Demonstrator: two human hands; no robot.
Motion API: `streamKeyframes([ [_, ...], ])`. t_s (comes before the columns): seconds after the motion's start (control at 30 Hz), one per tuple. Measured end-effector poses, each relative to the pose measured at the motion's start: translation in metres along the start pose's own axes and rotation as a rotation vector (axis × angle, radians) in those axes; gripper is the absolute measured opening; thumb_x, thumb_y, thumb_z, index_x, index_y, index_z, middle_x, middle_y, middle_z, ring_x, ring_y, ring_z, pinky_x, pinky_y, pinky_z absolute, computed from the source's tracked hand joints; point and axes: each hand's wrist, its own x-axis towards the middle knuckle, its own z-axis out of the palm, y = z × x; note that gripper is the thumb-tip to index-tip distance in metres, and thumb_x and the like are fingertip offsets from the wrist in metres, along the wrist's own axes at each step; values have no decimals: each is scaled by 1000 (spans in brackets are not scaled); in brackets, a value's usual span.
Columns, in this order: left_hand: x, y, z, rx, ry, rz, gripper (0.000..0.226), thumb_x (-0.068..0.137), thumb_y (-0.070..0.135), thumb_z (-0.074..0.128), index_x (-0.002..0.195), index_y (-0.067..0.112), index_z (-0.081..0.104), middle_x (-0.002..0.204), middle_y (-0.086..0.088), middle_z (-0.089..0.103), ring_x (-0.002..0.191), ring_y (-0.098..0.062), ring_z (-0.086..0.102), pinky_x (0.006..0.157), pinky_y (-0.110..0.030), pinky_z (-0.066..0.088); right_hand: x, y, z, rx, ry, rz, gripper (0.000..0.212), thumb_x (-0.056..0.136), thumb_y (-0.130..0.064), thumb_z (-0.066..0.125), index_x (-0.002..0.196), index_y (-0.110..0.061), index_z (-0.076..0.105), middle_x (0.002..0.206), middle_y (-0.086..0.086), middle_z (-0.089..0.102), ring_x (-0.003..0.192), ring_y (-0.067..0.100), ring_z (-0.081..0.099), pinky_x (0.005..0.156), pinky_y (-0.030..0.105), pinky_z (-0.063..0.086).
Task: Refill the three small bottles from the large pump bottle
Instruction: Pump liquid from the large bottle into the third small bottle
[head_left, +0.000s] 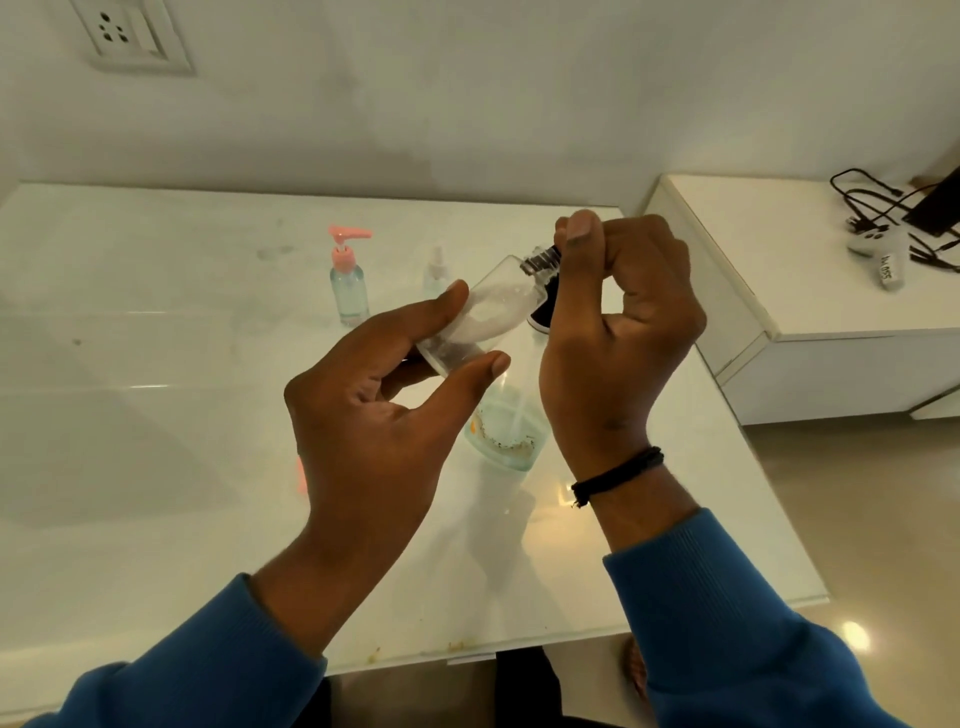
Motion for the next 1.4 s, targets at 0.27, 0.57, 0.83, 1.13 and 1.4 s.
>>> streamKeyframes([
  [0.27,-1,1,1,3,-9,-8,42,82,20,82,121,23,65,118,20,65,108,9,66,85,-10,54,5,2,1,30,2,-14,33,97,-7,60,66,1,62,65,7,58,65,25,50,65,51,43],
  [0.57,-1,1,1,6,-9,5,43,81,19,83,120,23,64,118,20,64,109,9,65,86,-9,53,6,1,2,46,1,11,33,97,-8,59,65,2,63,66,7,59,67,30,53,64,50,44],
  [0.83,-1,1,1,-15,-3,22,45,81,15,83,121,20,64,118,16,65,110,7,66,86,-11,54,10,-1,2,41,13,1,35,97,-8,58,64,3,63,64,8,60,64,30,53,66,49,43],
  [1.13,-1,2,0,-41,-4,12,47,79,13,84,121,20,65,116,15,67,107,4,68,86,-12,55,11,-1,1,32,1,-2,35,96,-10,57,64,3,62,65,9,60,66,32,53,64,50,43],
  [1.4,-1,2,0,-13,-1,6,45,80,15,84,120,21,65,116,16,67,108,5,67,85,-11,54,8,2,3,49,-1,4,35,96,-8,57,64,4,60,64,10,58,65,34,52,61,51,43],
])
